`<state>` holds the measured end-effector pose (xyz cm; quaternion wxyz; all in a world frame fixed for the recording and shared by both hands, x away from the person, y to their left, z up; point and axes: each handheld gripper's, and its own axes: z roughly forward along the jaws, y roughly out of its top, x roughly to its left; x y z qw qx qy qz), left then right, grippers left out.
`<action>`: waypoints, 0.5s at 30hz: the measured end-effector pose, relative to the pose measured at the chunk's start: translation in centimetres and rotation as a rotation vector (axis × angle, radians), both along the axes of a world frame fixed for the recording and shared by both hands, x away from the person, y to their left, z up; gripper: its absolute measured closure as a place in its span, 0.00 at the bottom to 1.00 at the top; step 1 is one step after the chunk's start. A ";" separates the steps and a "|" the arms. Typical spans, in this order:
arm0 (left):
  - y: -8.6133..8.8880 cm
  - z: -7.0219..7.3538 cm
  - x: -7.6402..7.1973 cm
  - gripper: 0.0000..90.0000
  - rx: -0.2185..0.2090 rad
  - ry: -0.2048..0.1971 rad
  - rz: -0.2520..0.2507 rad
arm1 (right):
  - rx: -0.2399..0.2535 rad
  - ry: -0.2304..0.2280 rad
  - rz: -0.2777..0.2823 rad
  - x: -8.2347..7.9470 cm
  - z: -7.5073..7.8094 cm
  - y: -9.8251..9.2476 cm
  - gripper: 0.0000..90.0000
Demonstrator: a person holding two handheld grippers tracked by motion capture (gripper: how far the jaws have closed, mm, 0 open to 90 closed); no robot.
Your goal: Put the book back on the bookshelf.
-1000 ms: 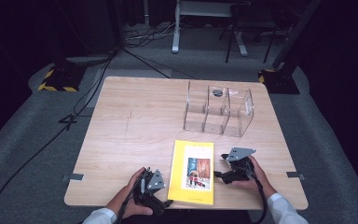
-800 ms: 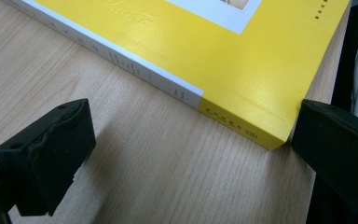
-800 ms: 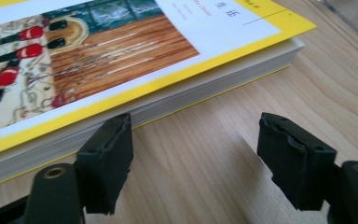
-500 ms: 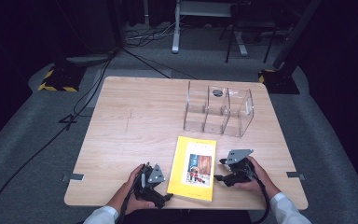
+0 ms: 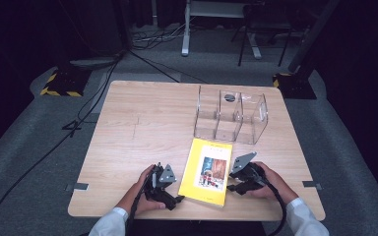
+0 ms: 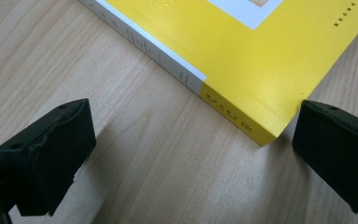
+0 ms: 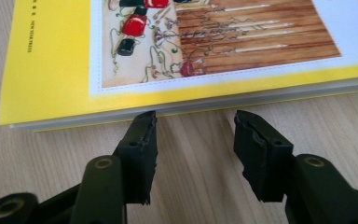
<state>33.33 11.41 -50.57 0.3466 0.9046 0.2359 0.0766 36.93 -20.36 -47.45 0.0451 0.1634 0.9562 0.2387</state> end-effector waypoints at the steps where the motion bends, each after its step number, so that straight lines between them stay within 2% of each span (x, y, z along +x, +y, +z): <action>1: 0.0 0.0 0.2 0.00 0.002 -0.001 -0.002 | -0.013 0.008 -0.005 0.0 0.1 0.1 0.53; 3: 0.0 0.0 0.4 0.00 -0.003 0.000 0.003 | -0.018 0.014 -0.017 0.2 0.1 0.2 0.52; 5: 0.0 0.0 0.5 0.00 0.003 -0.002 0.014 | -0.028 0.015 0.007 0.1 0.1 0.4 0.47; 8: 0.0 0.0 0.5 0.00 0.003 -0.002 0.015 | -0.045 0.017 0.055 -0.3 0.1 0.7 0.47; 10: 0.0 0.0 0.5 0.00 0.002 -0.002 0.016 | -0.054 0.024 0.058 -0.1 0.2 1.0 0.44; 15: 0.0 0.0 0.5 0.00 0.004 -0.002 0.015 | -0.020 0.010 0.042 -0.3 0.0 0.7 0.44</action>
